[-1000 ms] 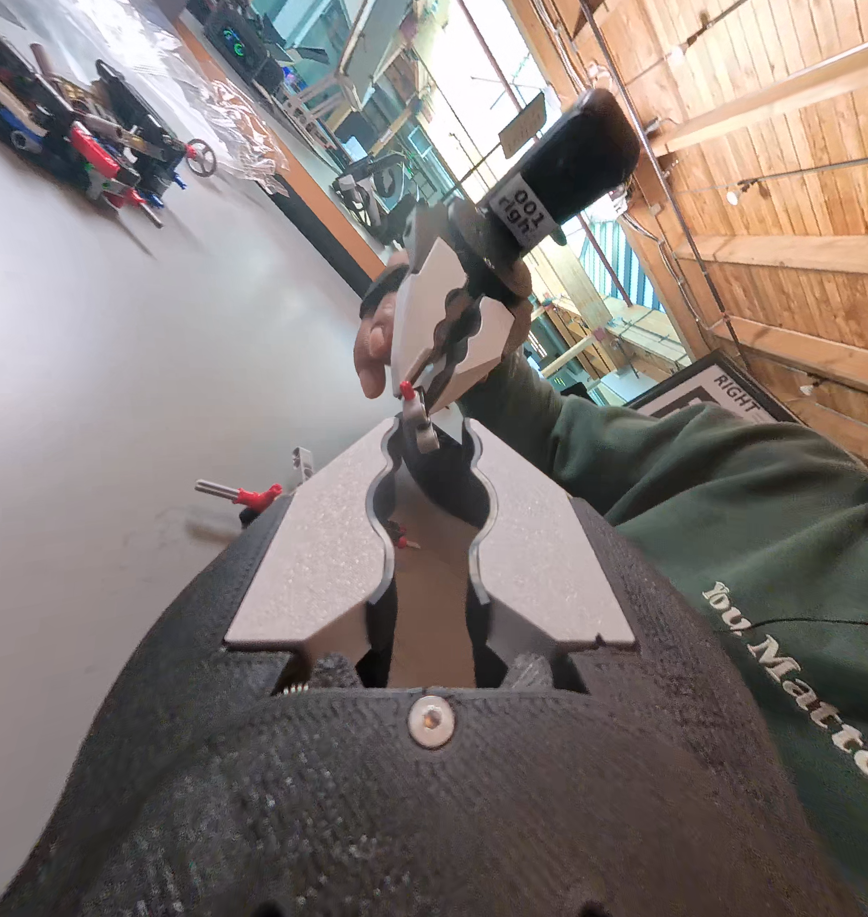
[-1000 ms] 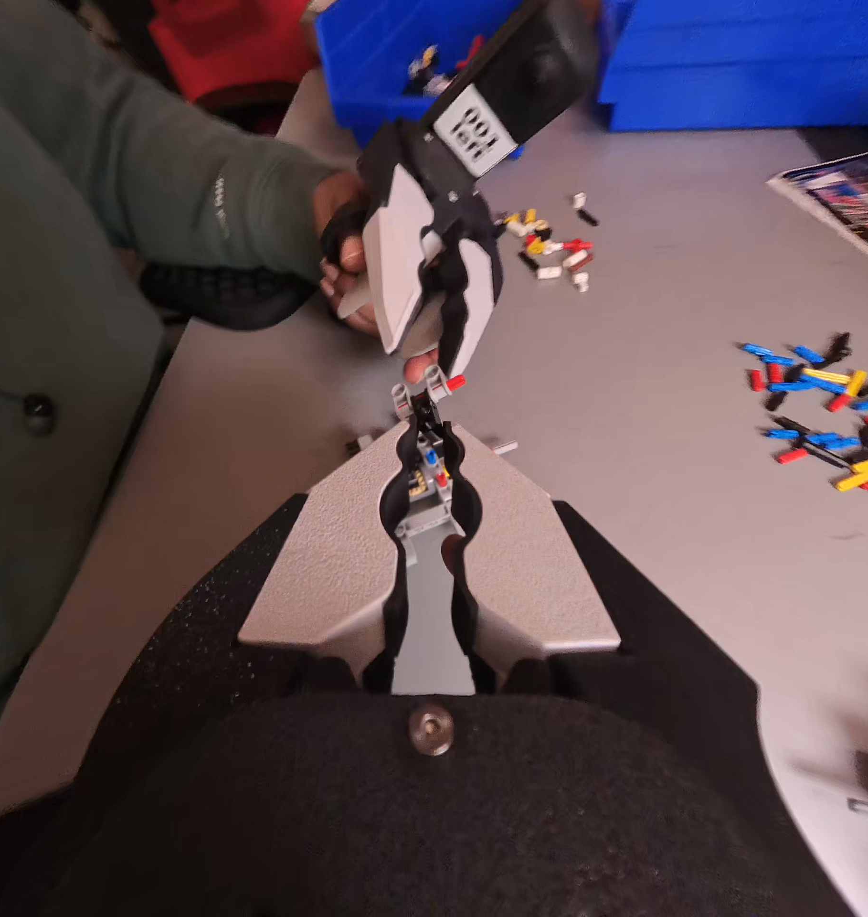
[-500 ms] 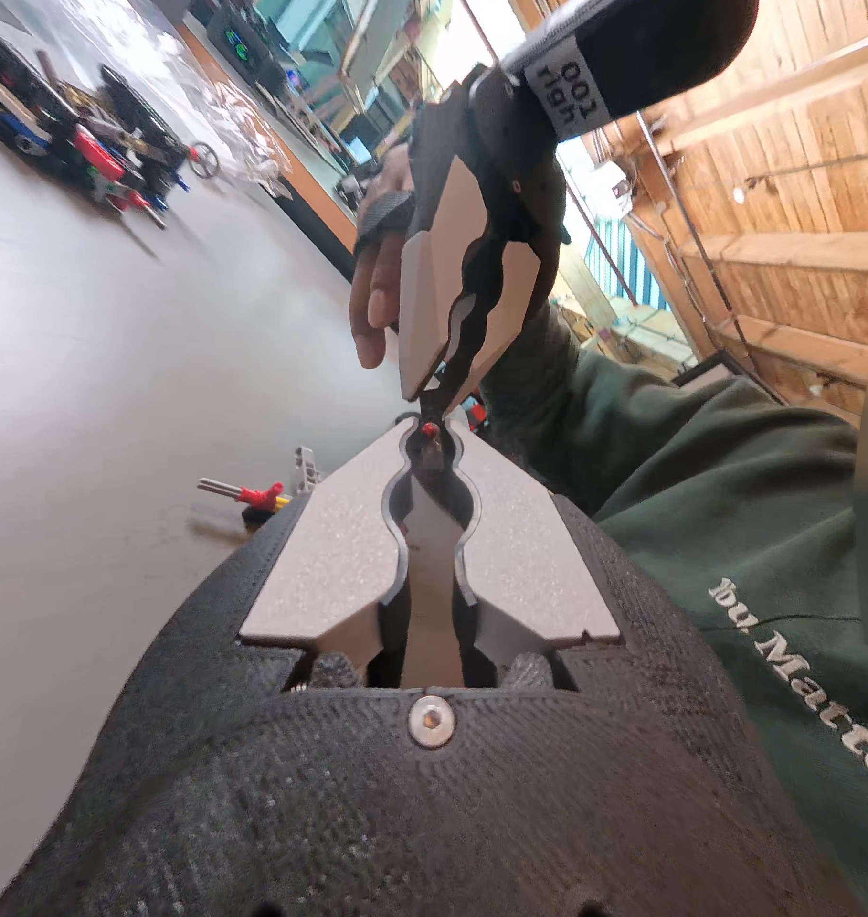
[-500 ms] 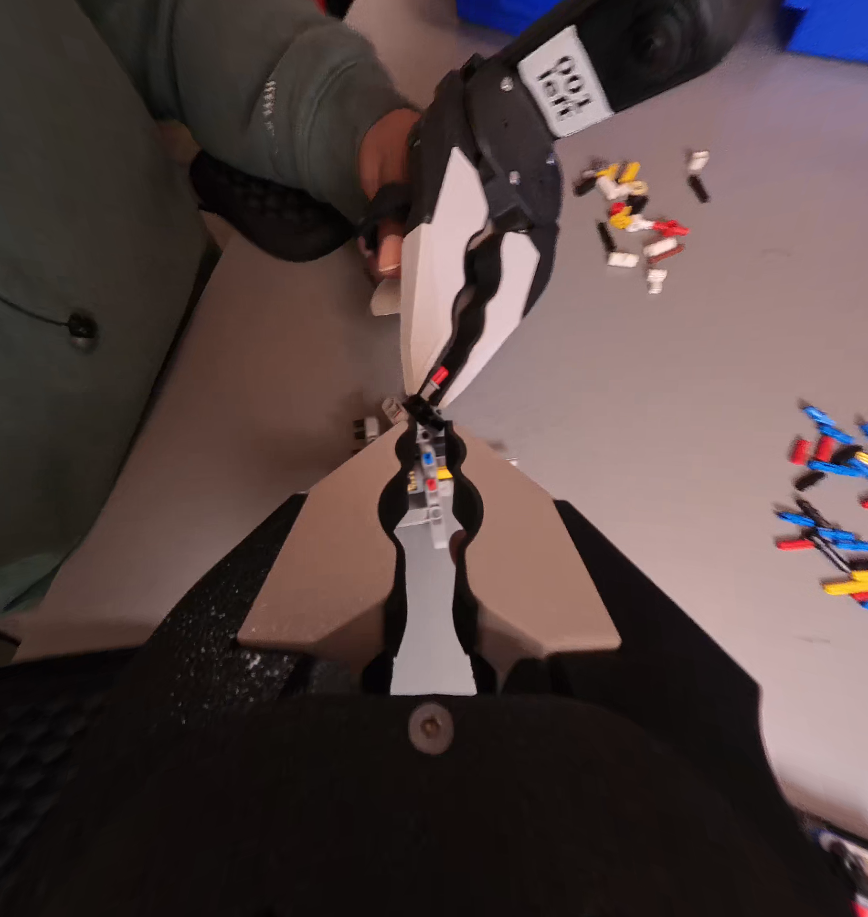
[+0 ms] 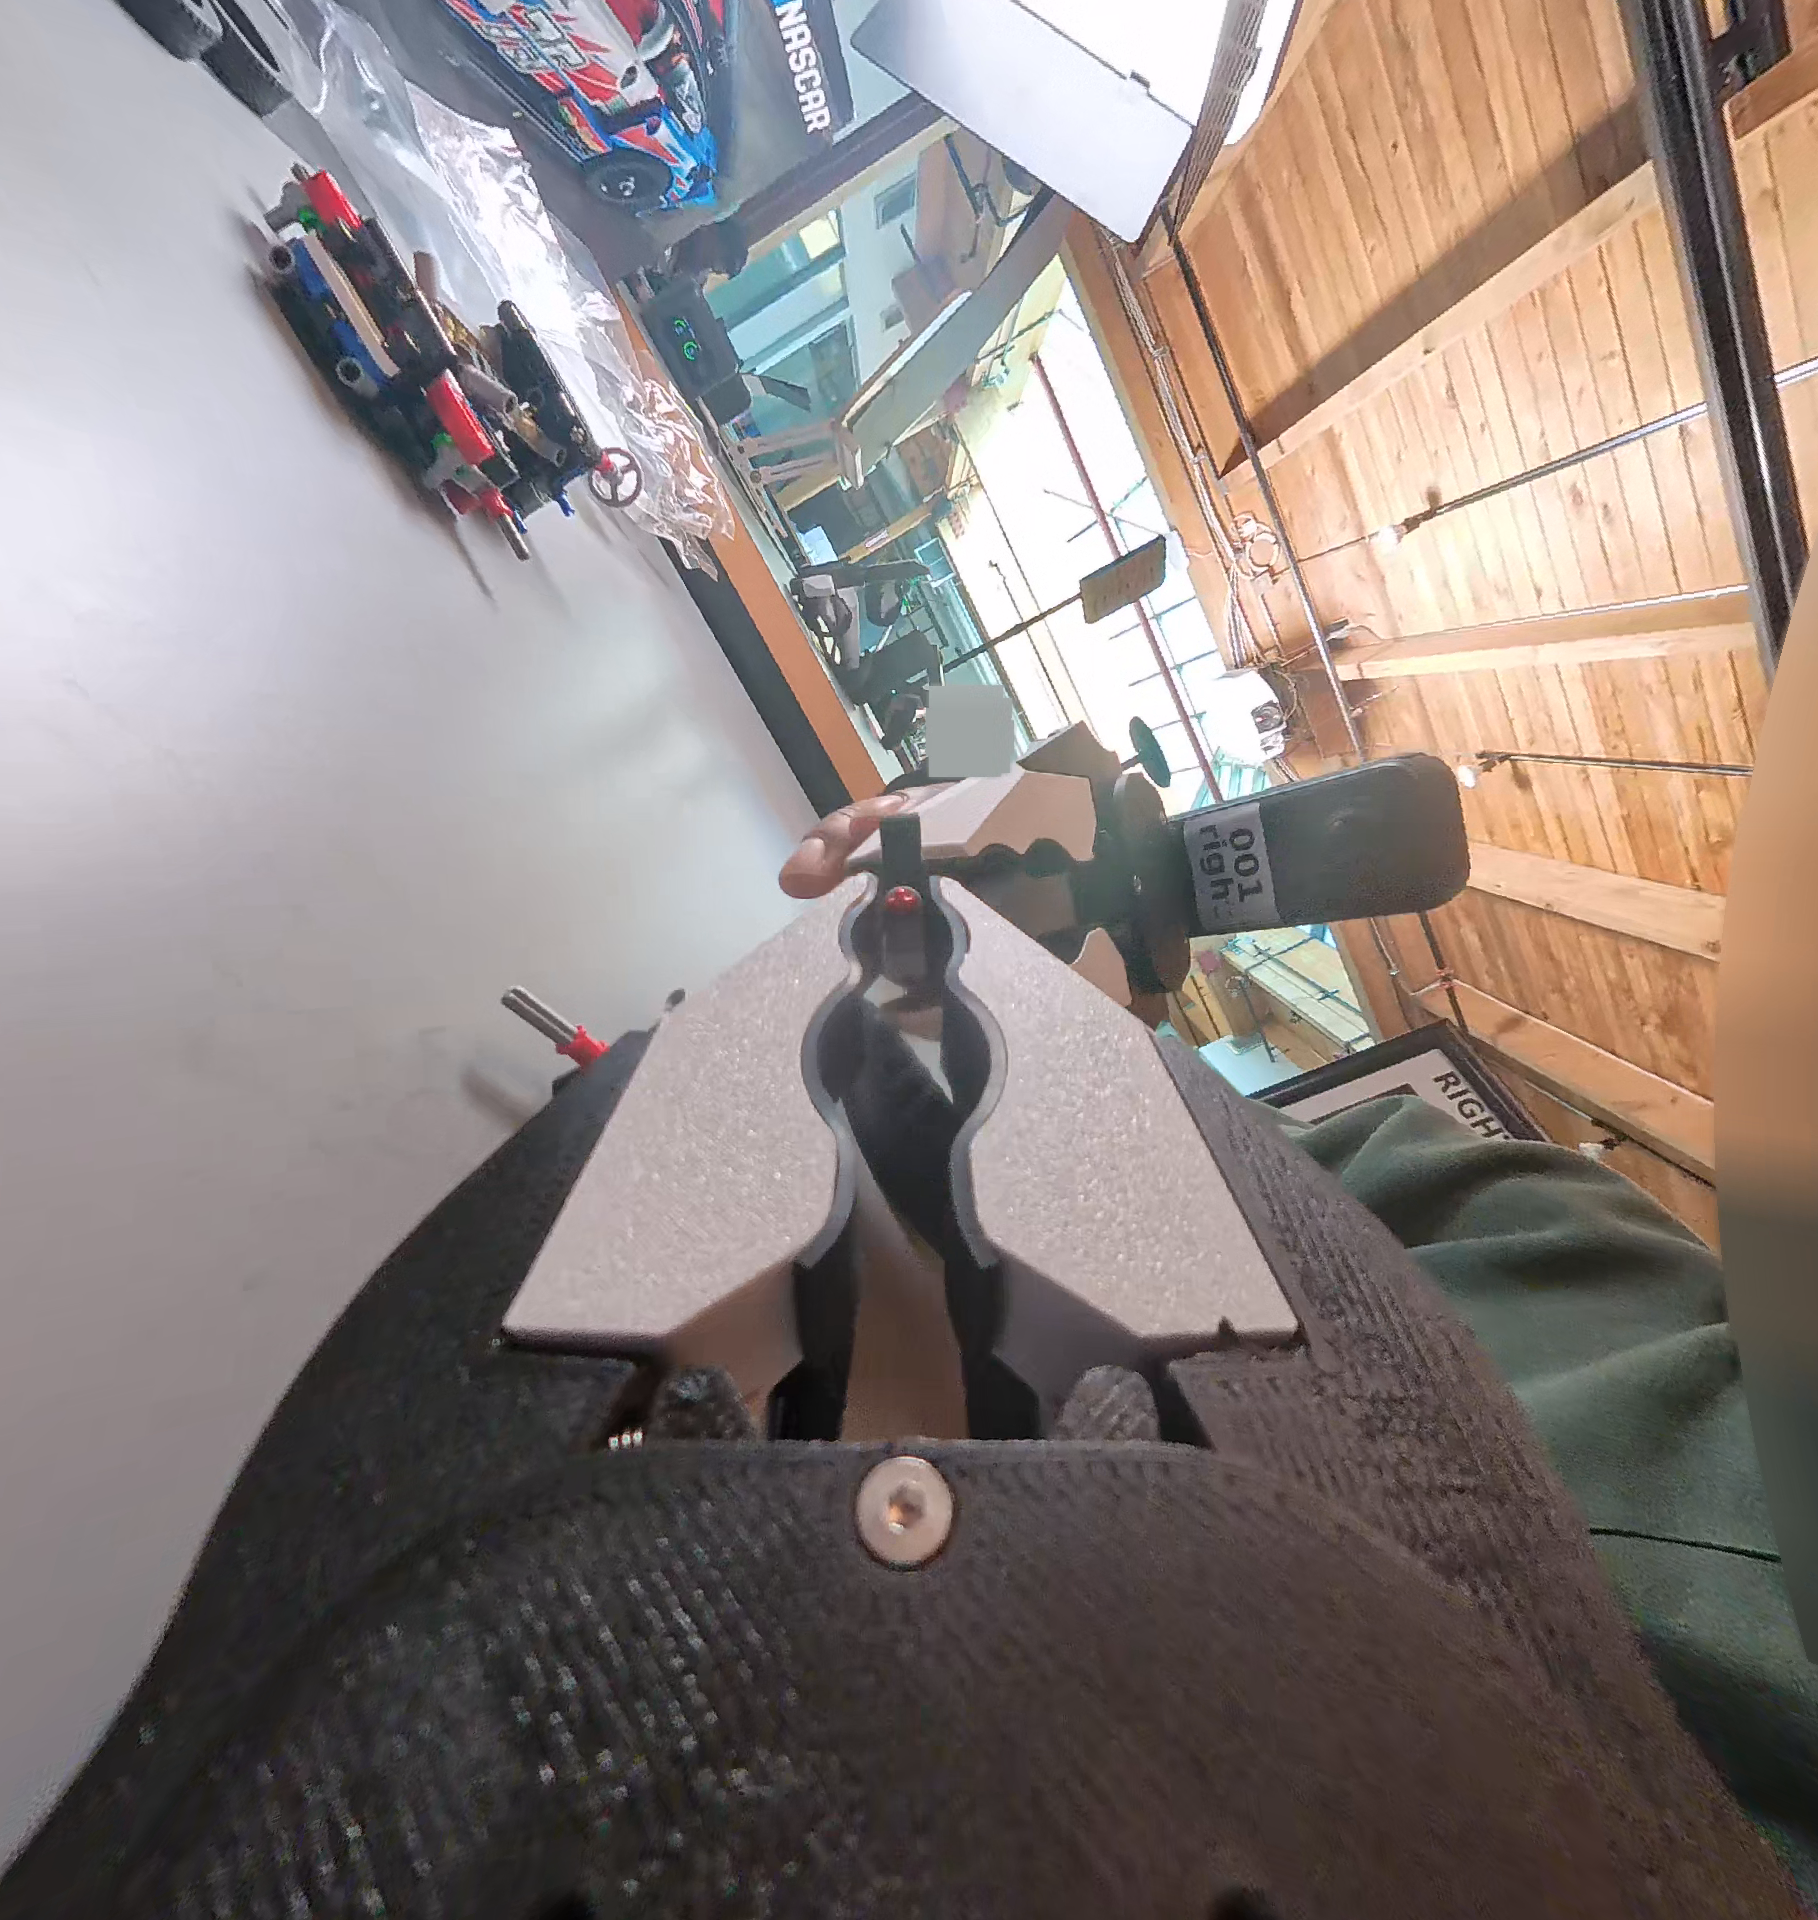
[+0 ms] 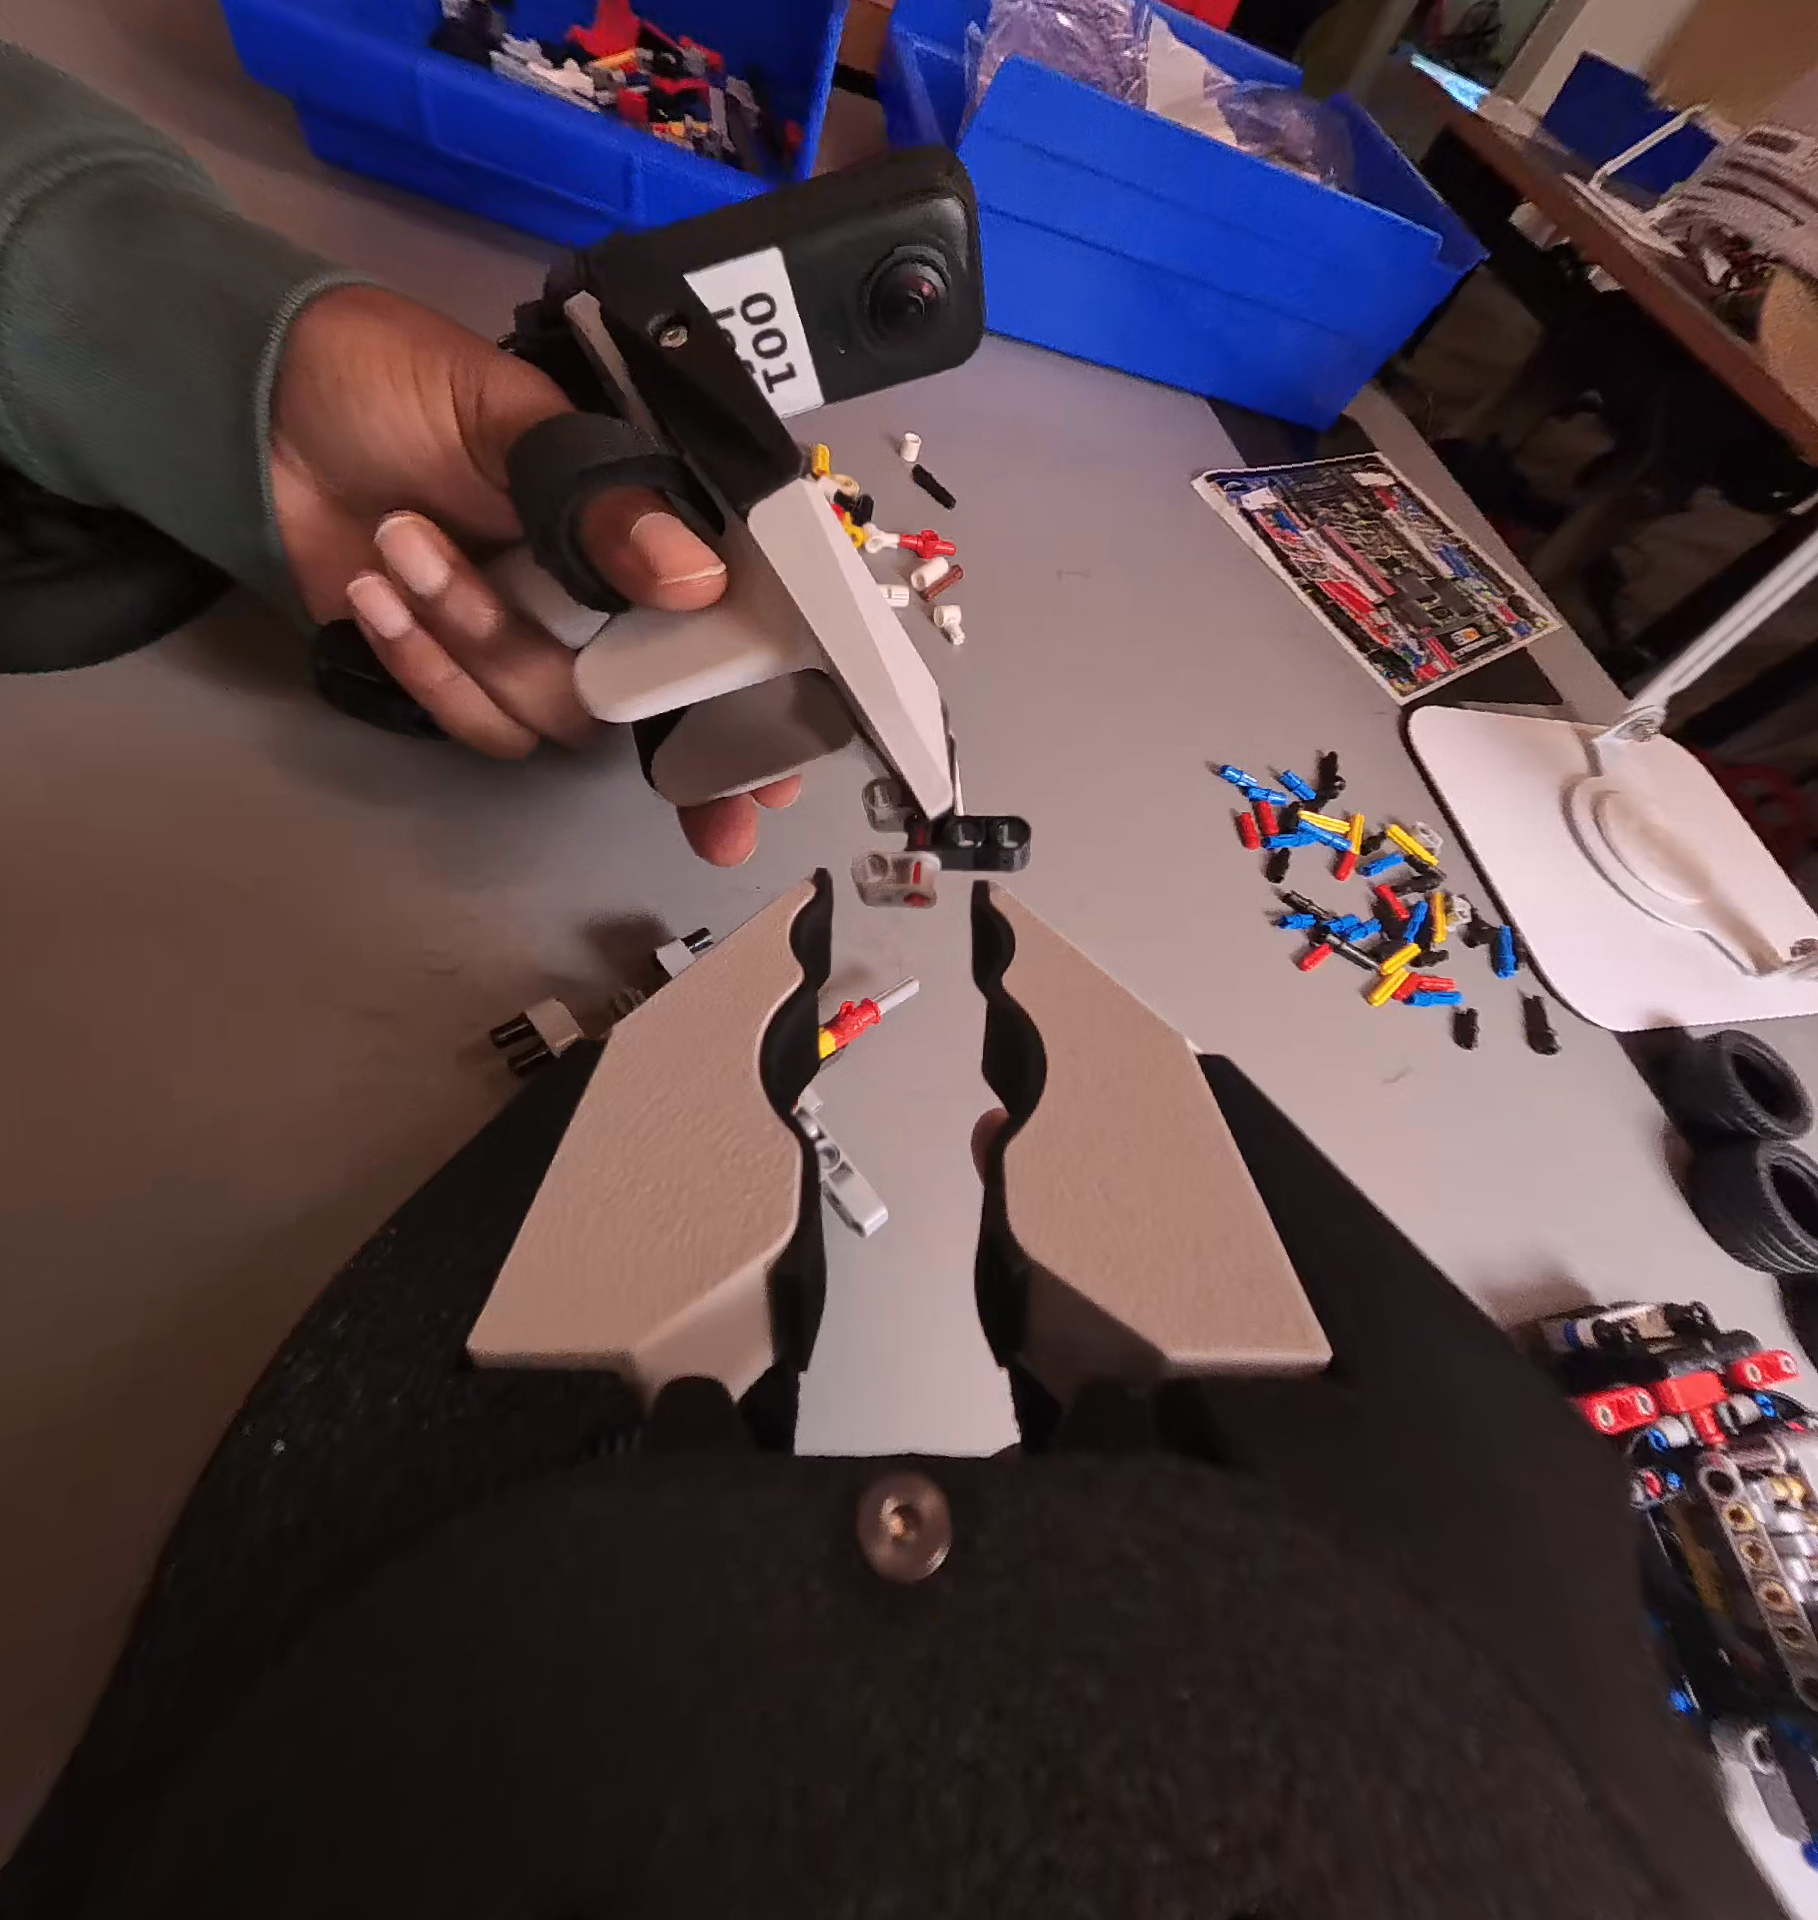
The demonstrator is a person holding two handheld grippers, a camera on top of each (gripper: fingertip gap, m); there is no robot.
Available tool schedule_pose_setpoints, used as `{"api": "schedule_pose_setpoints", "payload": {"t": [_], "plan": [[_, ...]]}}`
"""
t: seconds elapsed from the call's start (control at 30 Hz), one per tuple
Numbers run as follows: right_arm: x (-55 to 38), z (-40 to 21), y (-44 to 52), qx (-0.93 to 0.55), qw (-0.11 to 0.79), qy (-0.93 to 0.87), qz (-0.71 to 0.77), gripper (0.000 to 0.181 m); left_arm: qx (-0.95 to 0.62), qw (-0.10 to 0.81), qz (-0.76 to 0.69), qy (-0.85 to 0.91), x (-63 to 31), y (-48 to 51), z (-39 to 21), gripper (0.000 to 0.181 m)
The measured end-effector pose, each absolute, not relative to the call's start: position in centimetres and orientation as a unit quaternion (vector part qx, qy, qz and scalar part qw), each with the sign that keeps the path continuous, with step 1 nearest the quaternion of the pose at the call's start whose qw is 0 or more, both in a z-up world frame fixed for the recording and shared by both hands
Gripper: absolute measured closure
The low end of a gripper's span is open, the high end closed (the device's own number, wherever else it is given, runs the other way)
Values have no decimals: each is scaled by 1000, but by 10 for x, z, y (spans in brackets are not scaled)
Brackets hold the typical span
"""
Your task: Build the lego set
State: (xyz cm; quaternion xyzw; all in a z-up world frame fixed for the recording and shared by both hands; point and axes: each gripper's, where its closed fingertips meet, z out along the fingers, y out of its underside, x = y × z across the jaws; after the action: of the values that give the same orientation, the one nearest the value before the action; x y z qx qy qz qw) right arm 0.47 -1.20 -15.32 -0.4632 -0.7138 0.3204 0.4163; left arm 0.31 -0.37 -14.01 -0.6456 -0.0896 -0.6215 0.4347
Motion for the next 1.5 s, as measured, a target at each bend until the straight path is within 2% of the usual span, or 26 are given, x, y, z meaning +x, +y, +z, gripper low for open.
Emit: {"api": "schedule_pose_setpoints", "payload": {"t": [0.1,0.23,0.37,0.47,0.7,0.8,1.17,1.3,1.5], "plan": [[2,-155,-13,-455,422,-717,319,167,-642,437,-624,-90,5,-4,-138,177],[3,-152,-14,-455,406,-712,348,168,-633,445,-627,-87,0,-5,-133,176],[10,-154,-9,-463,390,-698,382,167,-610,475,-626,-97,-18,-2,-121,159],[14,-159,-6,-467,384,-703,375,167,-621,491,-605,-82,-24,-2,-119,156],[16,-164,-16,-449,376,-724,364,167,-729,470,-496,48,11,-10,-148,162],[17,-159,-18,-443,384,-721,369,167,-720,466,-512,52,15,-12,-145,173],[17,-129,-24,-402,443,-674,434,166,-648,422,-634,-9,17,-17,-130,175],[16,-131,-19,-406,456,-675,413,173,-671,429,-604,-16,14,-12,-138,173],[14,-141,-12,-411,484,-699,330,174,-689,448,-569,-15,4,-8,-139,164]]}}
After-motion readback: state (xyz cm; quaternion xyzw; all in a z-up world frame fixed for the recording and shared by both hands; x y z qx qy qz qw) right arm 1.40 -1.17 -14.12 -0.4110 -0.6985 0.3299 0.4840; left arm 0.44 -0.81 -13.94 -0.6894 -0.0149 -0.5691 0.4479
